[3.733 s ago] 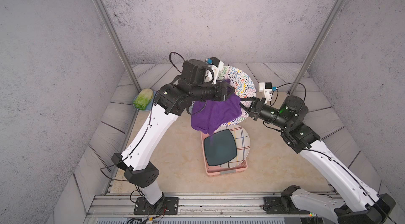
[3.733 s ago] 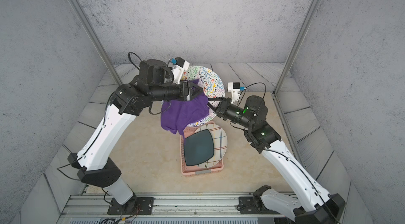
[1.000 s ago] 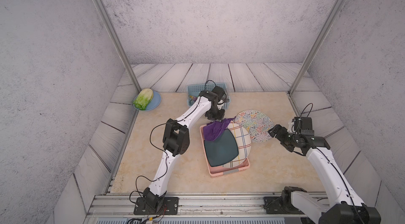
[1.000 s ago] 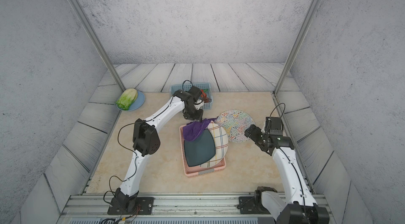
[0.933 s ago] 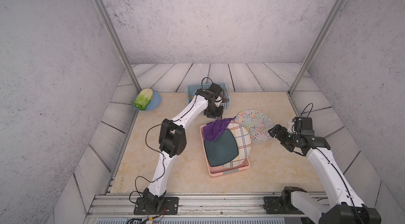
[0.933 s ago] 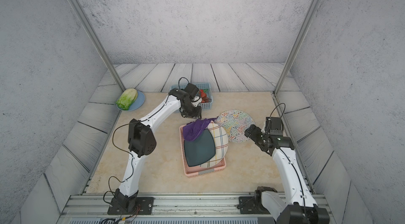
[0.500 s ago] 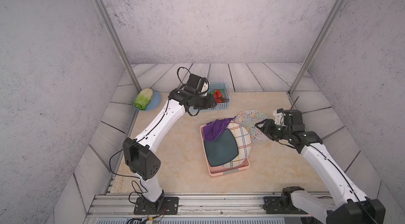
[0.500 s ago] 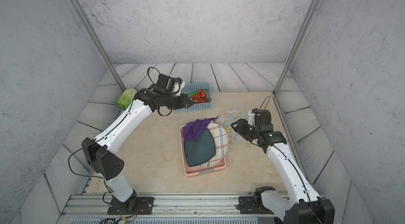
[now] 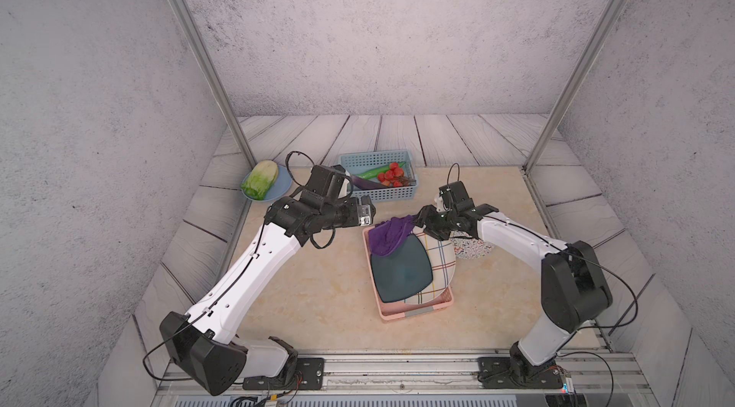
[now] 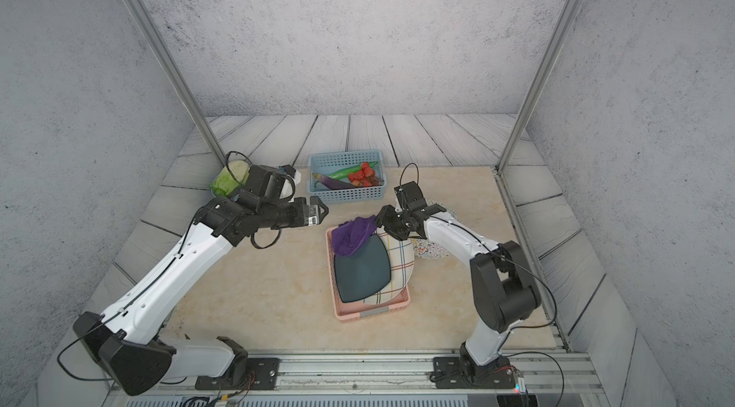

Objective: Wipe the wet plate dry
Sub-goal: Pick up the towel from the bin.

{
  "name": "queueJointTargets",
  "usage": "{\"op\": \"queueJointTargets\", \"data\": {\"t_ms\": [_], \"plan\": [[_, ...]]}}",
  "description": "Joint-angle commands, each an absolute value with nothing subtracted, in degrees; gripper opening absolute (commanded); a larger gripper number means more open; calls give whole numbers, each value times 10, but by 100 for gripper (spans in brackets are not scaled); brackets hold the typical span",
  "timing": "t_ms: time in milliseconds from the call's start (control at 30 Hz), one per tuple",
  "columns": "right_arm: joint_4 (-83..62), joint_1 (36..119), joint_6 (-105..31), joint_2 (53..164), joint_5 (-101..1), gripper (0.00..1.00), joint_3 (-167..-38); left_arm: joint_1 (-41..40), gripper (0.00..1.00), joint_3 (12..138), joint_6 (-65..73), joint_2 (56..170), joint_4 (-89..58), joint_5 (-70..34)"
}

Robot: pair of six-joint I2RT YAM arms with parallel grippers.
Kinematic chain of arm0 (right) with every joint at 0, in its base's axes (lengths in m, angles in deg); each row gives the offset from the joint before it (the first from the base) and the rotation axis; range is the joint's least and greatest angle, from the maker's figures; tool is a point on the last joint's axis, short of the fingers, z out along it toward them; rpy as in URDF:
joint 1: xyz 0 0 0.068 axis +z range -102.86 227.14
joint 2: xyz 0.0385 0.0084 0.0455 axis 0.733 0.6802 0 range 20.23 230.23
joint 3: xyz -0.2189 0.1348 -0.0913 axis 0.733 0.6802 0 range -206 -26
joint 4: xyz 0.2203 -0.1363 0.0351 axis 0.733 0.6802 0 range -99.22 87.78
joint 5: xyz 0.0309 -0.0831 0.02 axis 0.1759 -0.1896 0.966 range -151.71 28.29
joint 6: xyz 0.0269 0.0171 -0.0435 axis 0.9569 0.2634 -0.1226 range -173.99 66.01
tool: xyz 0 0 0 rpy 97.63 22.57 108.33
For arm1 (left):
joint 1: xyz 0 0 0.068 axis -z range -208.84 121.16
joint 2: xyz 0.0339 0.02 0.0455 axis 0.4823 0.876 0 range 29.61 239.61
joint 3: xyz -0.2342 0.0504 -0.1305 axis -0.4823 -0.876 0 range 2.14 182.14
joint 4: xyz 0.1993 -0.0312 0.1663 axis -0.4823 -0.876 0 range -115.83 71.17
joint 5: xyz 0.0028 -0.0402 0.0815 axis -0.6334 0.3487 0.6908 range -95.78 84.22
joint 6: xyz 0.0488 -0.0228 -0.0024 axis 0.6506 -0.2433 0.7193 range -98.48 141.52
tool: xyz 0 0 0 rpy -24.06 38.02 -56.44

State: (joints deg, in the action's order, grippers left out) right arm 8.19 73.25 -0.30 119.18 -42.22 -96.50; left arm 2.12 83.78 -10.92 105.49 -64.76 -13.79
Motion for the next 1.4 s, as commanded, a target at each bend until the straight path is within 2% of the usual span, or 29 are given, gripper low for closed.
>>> {"op": "queueJointTargets", "data": {"t_ms": [0, 233, 333, 433, 500, 633, 767, 833, 967, 1133, 1367], "plan": [[55, 735, -1, 1235, -418, 56, -1000, 19, 99, 813, -120, 1036, -655, -131], [11, 744, 31, 1306, -371, 48, -1037, 18, 99, 767, -157, 1006, -624, -158], [-11, 745, 43, 1313, -357, 35, -1033, 17, 99, 749, -186, 993, -606, -172], [-41, 744, 48, 1304, -351, 10, -1021, 14, 99, 734, -219, 975, -587, -183], [-83, 744, 59, 1298, -330, 0, -1015, 9, 99, 730, -247, 964, -581, -195], [-176, 744, 104, 1265, -282, 0, -1007, -21, 99, 717, -327, 933, -539, -249], [-243, 743, 148, 1202, -263, 0, -992, -39, 99, 701, -373, 907, -486, -252], [-262, 743, 172, 1168, -249, 0, -989, -40, 99, 699, -345, 911, -444, -273], [-273, 746, 220, 1105, -229, 0, -996, -40, 99, 696, -252, 949, -318, -383], [-243, 748, 250, 1030, -233, 0, -1014, -39, 99, 724, -254, 1014, -173, -499], [-216, 756, 289, 981, -227, 0, -1061, -4, 99, 805, -122, 1092, -232, -560]]}}
